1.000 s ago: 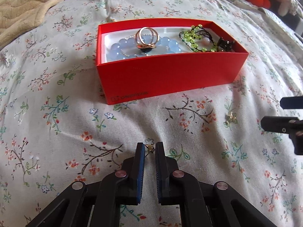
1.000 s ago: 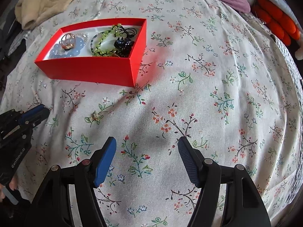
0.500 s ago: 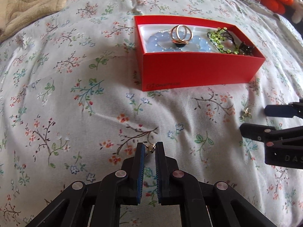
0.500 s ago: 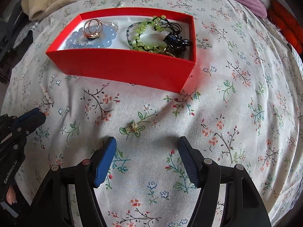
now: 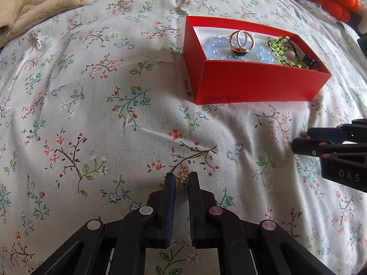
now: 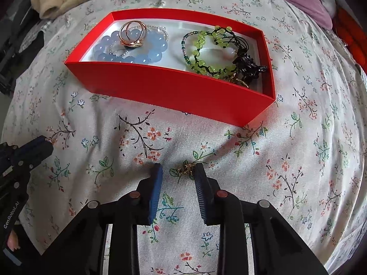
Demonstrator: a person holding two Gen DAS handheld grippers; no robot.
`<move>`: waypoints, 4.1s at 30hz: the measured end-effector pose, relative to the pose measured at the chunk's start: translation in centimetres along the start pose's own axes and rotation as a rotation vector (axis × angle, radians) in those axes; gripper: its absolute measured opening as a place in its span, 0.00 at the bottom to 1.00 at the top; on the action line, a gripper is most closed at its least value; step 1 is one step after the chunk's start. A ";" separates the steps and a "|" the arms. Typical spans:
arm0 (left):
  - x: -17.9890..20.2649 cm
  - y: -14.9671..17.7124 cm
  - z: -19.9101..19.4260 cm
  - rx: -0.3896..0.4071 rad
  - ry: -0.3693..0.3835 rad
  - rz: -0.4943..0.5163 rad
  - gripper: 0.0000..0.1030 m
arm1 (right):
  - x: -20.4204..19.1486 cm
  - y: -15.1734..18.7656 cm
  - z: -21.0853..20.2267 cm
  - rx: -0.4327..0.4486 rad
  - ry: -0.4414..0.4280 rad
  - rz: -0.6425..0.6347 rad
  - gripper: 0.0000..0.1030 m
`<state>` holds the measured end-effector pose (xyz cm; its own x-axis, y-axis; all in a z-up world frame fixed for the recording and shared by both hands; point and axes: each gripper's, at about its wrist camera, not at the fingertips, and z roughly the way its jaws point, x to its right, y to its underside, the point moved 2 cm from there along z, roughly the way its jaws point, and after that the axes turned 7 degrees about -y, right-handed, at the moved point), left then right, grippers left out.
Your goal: Organize jewelry
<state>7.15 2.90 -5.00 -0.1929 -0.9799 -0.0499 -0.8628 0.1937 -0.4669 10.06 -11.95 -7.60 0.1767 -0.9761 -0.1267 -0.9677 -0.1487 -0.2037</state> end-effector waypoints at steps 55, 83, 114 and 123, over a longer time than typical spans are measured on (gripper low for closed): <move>3.3 -8.1 -1.4 0.161 0.096 -0.029 0.05 | 5.1 -2.9 -8.7 0.211 -0.238 0.212 0.06; 4.2 -9.2 -0.8 0.183 0.040 -0.008 0.52 | 7.6 -4.2 -8.7 0.234 -0.285 0.285 0.44; 2.3 -0.6 -4.3 0.029 -0.150 -0.100 0.99 | 5.0 5.5 -10.6 0.218 0.028 0.130 1.00; 3.1 -0.8 -4.2 0.040 -0.167 -0.098 0.99 | 4.6 5.6 -9.9 0.189 0.064 0.099 1.00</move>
<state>5.23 -0.10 -1.08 -0.0259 -0.9889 -0.1464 -0.8537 0.0980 -0.5114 3.66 -18.80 0.31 0.0652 -0.9934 -0.0945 -0.9275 -0.0254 -0.3730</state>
